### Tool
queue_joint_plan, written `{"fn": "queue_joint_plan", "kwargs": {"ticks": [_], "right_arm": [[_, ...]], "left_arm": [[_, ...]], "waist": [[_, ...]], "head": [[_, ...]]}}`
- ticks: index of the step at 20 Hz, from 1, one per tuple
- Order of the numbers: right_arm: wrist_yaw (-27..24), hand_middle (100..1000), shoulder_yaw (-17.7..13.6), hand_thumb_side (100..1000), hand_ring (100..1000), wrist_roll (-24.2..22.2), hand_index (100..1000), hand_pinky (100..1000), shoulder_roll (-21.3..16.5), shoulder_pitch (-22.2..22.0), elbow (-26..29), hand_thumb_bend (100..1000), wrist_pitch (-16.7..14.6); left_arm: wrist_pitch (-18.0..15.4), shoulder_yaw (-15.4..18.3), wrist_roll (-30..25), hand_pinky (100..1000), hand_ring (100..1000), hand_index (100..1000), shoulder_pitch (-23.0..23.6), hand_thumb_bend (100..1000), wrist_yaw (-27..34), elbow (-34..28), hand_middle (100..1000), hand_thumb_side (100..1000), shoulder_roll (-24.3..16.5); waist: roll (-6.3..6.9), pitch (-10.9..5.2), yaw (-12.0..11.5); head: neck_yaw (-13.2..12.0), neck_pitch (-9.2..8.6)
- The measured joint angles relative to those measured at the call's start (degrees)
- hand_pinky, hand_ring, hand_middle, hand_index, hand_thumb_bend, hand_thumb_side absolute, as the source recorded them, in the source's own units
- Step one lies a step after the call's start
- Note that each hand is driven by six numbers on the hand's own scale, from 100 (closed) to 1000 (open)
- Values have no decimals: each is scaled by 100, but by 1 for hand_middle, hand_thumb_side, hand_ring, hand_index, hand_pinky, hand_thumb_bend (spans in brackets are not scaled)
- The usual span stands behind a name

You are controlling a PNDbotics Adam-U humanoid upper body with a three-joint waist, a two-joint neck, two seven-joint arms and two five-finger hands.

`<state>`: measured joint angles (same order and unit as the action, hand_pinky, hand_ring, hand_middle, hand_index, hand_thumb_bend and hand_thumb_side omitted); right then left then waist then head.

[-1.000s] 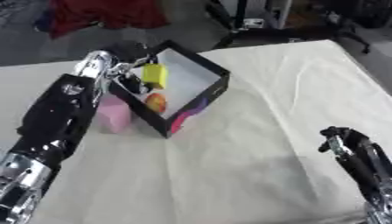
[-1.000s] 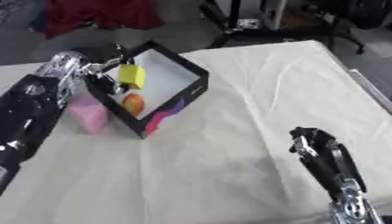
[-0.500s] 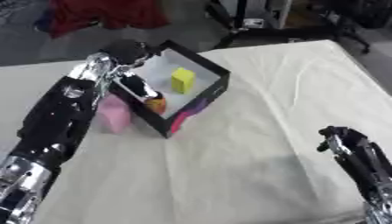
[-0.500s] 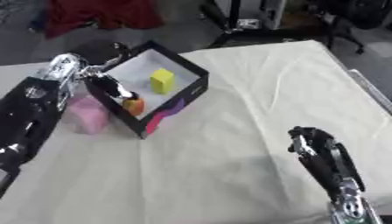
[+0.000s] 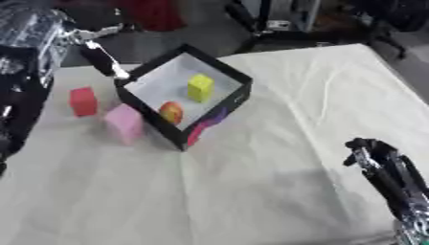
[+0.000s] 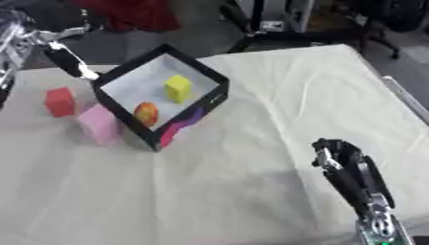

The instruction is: Pick up objects on the table and place them in the box.

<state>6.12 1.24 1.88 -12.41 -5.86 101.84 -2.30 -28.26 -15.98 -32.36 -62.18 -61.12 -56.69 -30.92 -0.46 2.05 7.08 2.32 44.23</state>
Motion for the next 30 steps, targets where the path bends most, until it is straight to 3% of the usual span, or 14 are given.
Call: {"fn": "queue_joint_plan", "kwargs": {"ticks": [1, 4, 8, 19, 30], "right_arm": [[7, 416, -8, 635, 512, 4, 630, 711, -3, -5, 0, 100, -2], [12, 416, -17, 632, 512, 17, 630, 711, -12, -19, -1, 100, -2], [13, 416, -17, 631, 512, 21, 630, 711, -37, -20, -1, 100, -6], [13, 416, -17, 632, 512, 23, 630, 711, -44, -19, -1, 100, -7], [13, 416, -17, 631, 512, 24, 630, 710, -44, -16, -1, 100, -7]], "left_arm": [[-8, -74, -281, 772, 714, 919, 50, 616, 269, -104, 785, 574, -132], [437, -294, -788, 770, 722, 926, 187, 711, 875, -268, 797, 673, -389], [837, -513, -1187, 767, 728, 927, 323, 797, 1084, -146, 808, 763, -393], [901, -588, -1252, 749, 698, 922, 547, 757, 739, 693, 784, 757, 230], [844, -590, -1194, 739, 668, 917, 732, 691, 584, 973, 763, 732, 398]], "waist": [[0, -15, -4], [1, -26, -7], [1, -26, -4], [1, -26, 4], [1, -26, 18]], "head": [[20, 0], [75, 0], [127, 0], [201, 0], [231, 0]]}}
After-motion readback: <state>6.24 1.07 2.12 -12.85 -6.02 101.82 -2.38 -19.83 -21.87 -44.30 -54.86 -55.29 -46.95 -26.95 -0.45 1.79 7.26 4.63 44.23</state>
